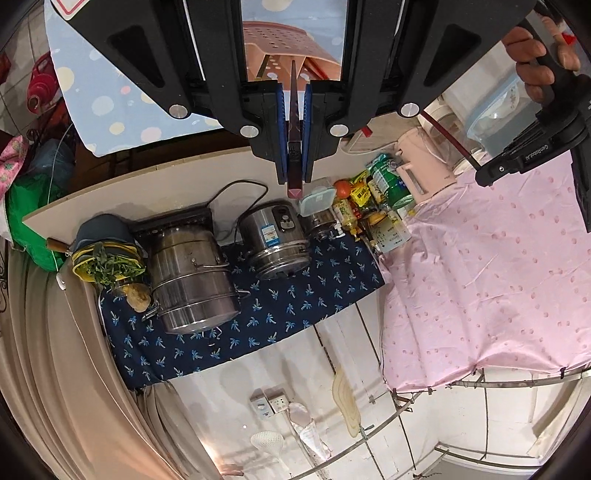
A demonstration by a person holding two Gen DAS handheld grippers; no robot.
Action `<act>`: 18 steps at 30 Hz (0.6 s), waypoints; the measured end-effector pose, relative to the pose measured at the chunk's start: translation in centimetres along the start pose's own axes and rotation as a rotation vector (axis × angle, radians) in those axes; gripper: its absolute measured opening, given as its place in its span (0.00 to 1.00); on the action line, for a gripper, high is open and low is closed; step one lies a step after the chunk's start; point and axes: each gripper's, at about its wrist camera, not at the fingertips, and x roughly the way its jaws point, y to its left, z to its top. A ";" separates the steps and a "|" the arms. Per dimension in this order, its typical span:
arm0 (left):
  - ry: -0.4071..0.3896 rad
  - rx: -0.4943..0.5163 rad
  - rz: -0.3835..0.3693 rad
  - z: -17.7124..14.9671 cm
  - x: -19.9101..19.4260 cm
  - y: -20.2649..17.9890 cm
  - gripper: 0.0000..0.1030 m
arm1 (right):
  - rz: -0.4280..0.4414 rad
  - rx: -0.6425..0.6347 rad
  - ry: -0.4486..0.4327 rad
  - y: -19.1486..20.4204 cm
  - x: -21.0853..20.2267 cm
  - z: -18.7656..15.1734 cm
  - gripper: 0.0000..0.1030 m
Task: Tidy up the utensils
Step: 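Lift and carry both dark red chopsticks over the pink basket with both tools, then open the right tool to drop its chopstick in the basket while the left tool releases its own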
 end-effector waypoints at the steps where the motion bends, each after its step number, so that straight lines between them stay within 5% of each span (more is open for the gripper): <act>1: -0.001 0.000 0.002 0.1 0.6 -0.1 0.07 | -0.005 0.000 0.008 -0.2 0.7 0.0 0.07; 18: 0.130 0.009 0.036 -5.4 8.7 0.4 0.07 | -0.063 -0.003 0.149 -2.9 7.0 -3.9 0.07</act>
